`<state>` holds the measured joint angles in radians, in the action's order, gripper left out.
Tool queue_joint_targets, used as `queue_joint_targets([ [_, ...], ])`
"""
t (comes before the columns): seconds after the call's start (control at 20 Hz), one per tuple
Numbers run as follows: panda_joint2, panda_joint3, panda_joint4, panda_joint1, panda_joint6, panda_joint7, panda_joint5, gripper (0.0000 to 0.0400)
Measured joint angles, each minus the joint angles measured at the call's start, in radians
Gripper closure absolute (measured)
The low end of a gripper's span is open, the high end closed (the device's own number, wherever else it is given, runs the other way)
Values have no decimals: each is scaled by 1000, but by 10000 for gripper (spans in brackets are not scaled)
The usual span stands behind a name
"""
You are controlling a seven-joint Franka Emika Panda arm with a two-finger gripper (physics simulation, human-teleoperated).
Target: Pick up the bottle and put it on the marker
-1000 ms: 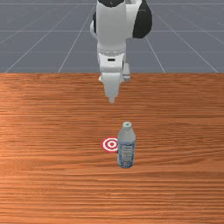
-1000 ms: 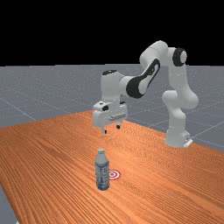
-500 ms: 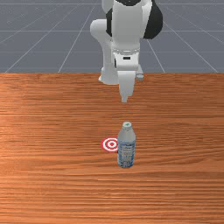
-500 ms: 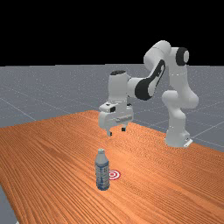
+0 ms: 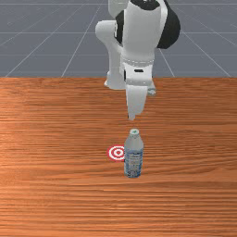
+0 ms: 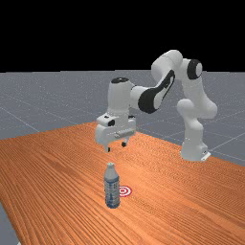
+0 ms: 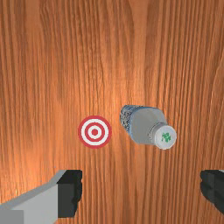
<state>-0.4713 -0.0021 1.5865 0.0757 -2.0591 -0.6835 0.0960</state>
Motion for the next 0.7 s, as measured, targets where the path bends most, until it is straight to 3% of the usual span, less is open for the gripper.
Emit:
queue_joint_targets([
  [0.2,-98,0,-158,-1,57,-13,-9,0],
  [0.25,-133,15,-223,-16,113,-37,-45,0],
  [0.3,-113,19,-178,-18,61,-60,-39,0],
  [0.5,-125,55,-195,2,63,-162,-16,0],
  [0.7,-141,31,-201,46,52,35,-31,0],
])
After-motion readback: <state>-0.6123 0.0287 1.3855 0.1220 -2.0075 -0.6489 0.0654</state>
